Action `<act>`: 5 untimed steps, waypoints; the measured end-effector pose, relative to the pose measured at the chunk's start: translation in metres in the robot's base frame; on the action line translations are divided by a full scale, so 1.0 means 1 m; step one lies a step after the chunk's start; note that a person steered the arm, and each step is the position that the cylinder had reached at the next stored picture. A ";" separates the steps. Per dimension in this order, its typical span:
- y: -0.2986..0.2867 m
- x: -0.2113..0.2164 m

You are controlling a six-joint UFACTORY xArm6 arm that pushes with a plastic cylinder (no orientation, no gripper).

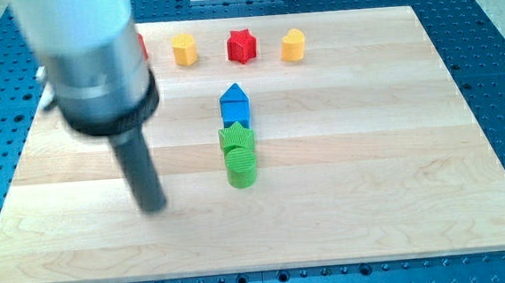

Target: Move the green blocks to the center of the board

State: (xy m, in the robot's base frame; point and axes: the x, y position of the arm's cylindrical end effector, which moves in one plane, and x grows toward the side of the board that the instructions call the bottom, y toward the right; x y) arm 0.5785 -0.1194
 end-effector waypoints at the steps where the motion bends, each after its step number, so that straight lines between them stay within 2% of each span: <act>1: 0.040 0.038; 2: 0.093 -0.010; 3: 0.122 -0.053; 5: 0.078 -0.119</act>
State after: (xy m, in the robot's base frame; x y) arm 0.4597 -0.0411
